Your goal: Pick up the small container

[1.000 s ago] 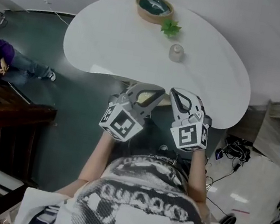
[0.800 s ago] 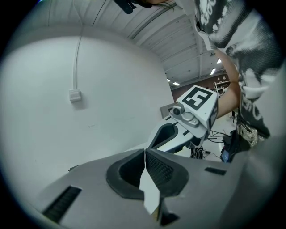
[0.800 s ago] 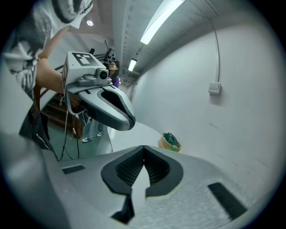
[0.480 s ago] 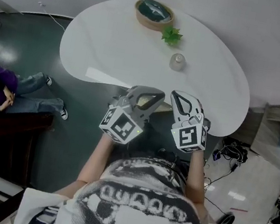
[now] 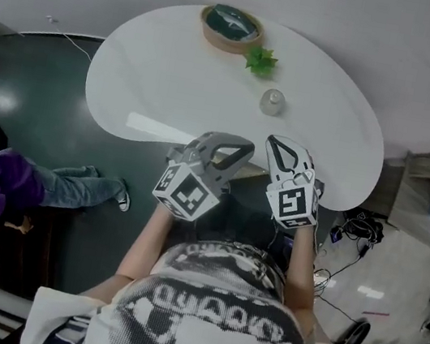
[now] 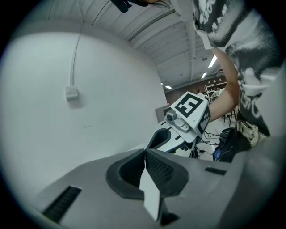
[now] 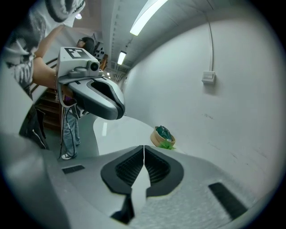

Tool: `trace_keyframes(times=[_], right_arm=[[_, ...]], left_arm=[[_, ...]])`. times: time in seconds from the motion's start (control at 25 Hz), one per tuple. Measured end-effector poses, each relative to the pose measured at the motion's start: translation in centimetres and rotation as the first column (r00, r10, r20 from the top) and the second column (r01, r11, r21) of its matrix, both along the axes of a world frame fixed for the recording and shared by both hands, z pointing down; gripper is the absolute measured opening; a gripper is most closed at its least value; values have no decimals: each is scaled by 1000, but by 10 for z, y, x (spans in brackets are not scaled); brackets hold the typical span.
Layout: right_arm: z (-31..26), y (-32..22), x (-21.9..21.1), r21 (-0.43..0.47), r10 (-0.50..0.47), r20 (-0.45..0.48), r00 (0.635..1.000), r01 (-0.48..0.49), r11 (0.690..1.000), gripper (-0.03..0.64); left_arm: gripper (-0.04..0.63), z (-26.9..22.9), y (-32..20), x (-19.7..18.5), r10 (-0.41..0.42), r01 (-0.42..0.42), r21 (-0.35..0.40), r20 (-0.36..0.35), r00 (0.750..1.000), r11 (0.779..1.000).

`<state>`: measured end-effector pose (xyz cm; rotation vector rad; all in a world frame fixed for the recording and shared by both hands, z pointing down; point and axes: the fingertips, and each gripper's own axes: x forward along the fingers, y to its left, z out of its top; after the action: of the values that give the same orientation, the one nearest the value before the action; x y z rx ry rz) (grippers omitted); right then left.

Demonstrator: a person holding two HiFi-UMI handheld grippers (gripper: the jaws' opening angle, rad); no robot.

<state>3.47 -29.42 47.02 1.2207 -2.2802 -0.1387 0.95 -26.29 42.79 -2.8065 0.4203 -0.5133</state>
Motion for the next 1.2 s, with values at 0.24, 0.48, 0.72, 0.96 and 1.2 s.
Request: trace_keyframes(times=[0.24, 0.48, 0.72, 0.96, 1.2], right_arm=[[14, -12, 8, -37, 25, -15, 1000, -26, 999, 12], [28, -34, 19, -65, 26, -36, 999, -29, 997, 34], [47, -56, 29, -110, -14, -65, 998, 7, 994, 86], [76, -80, 39, -179, -59, -70, 996, 46, 983, 179], [111, -98, 46, -246, -103, -126, 987, 70, 967, 252]], left_arm=[[6, 2, -4, 3, 24, -24, -4, -7, 1000, 1000], [5, 2, -8, 6, 13, -13, -9, -8, 1000, 1000], [5, 4, -18, 10, -50, 50, -16, -7, 999, 999], [5, 6, -32, 17, -118, 118, -26, -8, 993, 993], [5, 11, -46, 23, -168, 168, -26, 9, 986, 985]])
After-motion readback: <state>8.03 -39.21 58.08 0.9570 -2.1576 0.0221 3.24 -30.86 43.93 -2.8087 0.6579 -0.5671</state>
